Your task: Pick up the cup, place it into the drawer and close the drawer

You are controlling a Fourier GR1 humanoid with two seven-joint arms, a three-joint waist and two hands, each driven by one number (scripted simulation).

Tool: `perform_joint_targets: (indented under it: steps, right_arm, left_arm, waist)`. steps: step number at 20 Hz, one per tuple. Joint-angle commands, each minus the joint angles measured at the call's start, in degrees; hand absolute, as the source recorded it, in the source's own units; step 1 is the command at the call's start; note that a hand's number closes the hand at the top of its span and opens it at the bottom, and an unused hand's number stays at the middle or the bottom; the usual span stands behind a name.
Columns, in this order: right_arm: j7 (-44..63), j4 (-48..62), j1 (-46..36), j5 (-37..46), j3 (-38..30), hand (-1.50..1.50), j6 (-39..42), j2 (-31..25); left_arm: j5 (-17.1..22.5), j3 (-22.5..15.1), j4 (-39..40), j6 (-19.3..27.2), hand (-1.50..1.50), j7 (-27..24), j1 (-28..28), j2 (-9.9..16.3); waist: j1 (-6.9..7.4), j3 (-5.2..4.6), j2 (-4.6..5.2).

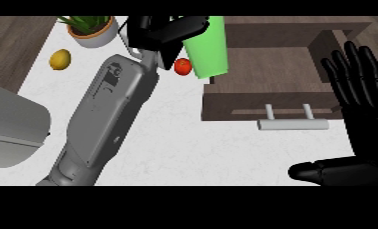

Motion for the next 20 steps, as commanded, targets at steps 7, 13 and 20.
perform_joint_targets:
  steps: [7, 13, 20]
  right_arm:
    - [3.7, -2.2, -2.0, 1.6, 2.5, -1.5, -2.3, 1.2]
    - [2.5, -2.6, -2.0, 2.2, 2.5, -1.5, -2.0, 1.1]
    - [-3.1, 4.3, -2.3, 0.3, 1.1, -1.5, 1.3, 0.6]
  left_arm:
    - [1.9, 0.9, 19.4, 2.7, 1.5, -5.0, -12.0, -1.1]
    - [7.9, -6.5, 27.8, 7.3, 1.5, -8.5, -16.0, -1.1]
    - [14.6, -12.5, 37.1, 7.6, 1.5, -12.5, -18.7, -1.1]
  waist:
    - [-0.62, -0.02, 0.23]
    - [-1.87, -0.01, 0.42]
    - [-3.31, 0.05, 0.91]
